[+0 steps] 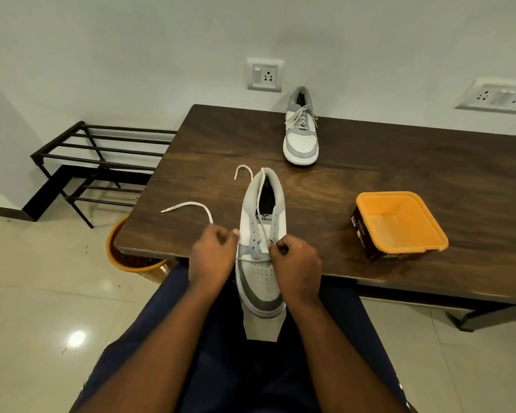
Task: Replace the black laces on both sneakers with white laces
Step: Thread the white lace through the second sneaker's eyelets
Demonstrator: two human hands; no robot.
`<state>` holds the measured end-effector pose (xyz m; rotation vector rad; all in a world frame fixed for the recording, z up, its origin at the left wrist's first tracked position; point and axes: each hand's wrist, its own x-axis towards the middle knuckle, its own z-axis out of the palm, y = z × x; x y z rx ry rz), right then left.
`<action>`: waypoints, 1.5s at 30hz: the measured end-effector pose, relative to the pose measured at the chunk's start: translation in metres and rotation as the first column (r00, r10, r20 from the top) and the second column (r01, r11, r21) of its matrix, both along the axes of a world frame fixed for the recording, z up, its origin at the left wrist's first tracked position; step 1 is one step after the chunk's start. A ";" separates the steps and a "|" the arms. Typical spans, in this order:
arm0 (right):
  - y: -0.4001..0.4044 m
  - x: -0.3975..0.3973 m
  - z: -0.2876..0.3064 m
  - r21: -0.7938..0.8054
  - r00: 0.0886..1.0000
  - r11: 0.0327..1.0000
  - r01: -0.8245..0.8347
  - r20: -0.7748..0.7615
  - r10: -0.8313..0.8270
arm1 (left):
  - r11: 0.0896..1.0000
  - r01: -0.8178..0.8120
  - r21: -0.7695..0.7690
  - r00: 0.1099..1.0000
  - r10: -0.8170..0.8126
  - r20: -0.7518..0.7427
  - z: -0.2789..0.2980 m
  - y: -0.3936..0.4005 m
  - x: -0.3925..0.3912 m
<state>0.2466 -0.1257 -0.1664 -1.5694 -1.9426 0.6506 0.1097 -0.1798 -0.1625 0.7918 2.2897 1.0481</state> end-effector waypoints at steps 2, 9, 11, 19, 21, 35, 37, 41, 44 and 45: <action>-0.002 -0.002 0.000 0.025 1.000 1.000 0.001 0.004 -0.002 | 0.985 0.013 -0.171 0.999 -0.006 0.041 -0.018 -0.020 0.004; -0.007 -0.003 0.004 0.104 1.000 0.994 -0.016 0.004 0.016 | 0.996 -0.064 0.059 0.939 0.040 0.341 -0.027 -0.001 0.002; -0.006 -0.003 0.002 0.097 1.000 0.995 -0.024 0.016 0.023 | 0.955 -0.162 0.247 0.949 0.081 0.306 -0.022 -0.003 0.012; 0.008 0.000 0.033 0.108 0.907 0.901 -0.420 0.032 0.419 | 0.793 0.152 0.590 0.932 -0.314 0.182 0.024 -0.013 0.041; 0.018 0.005 0.044 -0.020 0.840 0.840 -0.543 0.006 0.543 | 0.779 0.201 0.594 0.924 -0.352 0.149 0.027 -0.018 0.043; 0.069 0.075 0.071 -0.215 0.768 0.739 -0.639 -0.239 0.595 | 0.838 -0.112 0.534 0.903 -0.139 0.406 -0.008 -0.016 0.028; 0.068 0.078 0.073 -0.237 0.778 0.750 -0.618 -0.327 0.537 | 0.846 -0.123 0.518 0.902 -0.122 0.414 -0.013 -0.014 0.031; 0.055 0.069 0.075 -0.308 0.744 0.701 -0.643 -0.471 0.475 | 0.843 -0.218 0.491 0.850 -0.083 0.520 -0.019 -0.011 0.028; 0.050 0.061 0.072 -0.304 0.705 0.719 -0.625 -0.616 0.352 | 0.816 -0.356 0.456 0.661 -0.125 0.740 -0.015 -0.011 0.021; 0.048 0.058 0.071 -0.299 0.687 0.728 -0.617 -0.657 0.312 | 0.797 -0.409 0.444 0.562 -0.163 0.811 -0.013 -0.012 0.018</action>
